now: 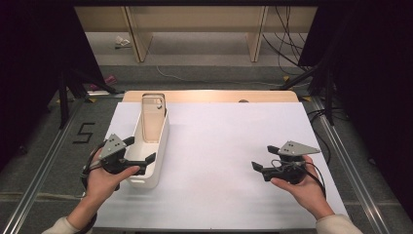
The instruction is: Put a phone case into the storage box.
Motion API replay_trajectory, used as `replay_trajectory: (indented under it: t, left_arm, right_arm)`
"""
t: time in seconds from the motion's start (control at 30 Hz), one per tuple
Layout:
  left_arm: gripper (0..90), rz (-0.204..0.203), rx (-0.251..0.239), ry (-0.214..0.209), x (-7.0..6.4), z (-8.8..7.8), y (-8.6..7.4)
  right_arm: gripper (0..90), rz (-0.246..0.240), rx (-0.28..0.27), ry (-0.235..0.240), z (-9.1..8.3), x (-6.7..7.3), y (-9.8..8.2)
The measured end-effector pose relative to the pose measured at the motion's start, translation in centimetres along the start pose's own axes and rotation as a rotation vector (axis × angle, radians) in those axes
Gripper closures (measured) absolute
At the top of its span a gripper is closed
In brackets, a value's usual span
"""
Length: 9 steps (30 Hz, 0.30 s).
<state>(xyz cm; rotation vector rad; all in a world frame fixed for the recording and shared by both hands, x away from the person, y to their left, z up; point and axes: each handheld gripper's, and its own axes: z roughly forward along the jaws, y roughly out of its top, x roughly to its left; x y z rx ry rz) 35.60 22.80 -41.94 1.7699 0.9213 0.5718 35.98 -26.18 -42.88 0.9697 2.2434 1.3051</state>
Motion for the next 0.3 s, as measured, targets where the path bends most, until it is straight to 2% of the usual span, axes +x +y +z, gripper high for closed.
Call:
replay_trajectory:
  t: [0.3]
  left_arm:
    - [3.1,0.004,-0.001,0.012,-0.17,0.04,-0.49]
  right_arm:
    - [16.2,-0.001,0.0,0.0,0.02,-0.01,0.01]
